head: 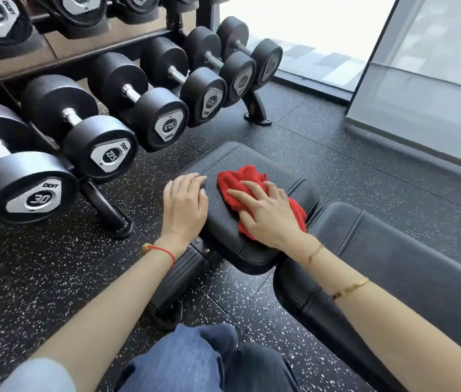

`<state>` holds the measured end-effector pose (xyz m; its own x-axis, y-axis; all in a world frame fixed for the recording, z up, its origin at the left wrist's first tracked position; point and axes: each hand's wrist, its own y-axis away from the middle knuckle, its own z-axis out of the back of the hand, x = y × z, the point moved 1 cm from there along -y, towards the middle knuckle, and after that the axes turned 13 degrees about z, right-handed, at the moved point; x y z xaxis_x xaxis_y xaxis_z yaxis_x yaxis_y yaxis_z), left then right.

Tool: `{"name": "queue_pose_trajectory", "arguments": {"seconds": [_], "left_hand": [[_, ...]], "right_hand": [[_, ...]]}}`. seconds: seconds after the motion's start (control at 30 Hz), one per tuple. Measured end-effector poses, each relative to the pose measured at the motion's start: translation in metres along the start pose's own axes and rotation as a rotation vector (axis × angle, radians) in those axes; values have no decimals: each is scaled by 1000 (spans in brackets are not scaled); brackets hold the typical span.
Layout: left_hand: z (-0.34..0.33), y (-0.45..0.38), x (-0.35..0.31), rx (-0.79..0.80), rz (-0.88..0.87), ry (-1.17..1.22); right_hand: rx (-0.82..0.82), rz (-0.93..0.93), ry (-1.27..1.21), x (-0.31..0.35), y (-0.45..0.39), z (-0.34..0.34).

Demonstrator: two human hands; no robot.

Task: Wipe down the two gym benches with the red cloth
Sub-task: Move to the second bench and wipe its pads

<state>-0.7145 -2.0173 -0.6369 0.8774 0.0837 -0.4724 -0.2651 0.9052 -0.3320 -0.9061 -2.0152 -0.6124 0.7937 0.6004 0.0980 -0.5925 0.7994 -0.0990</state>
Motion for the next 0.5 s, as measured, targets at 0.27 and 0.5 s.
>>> {"name": "queue_pose_trajectory", "arguments": {"seconds": [0.27,0.5], "left_hand": [[-14,5,-19,-15,-86,100],[-17,6,-19,27,-50,129]], "right_hand": [[-10,-36,45,5,76,-1],[-41,-314,41,-34,35,4]]}}
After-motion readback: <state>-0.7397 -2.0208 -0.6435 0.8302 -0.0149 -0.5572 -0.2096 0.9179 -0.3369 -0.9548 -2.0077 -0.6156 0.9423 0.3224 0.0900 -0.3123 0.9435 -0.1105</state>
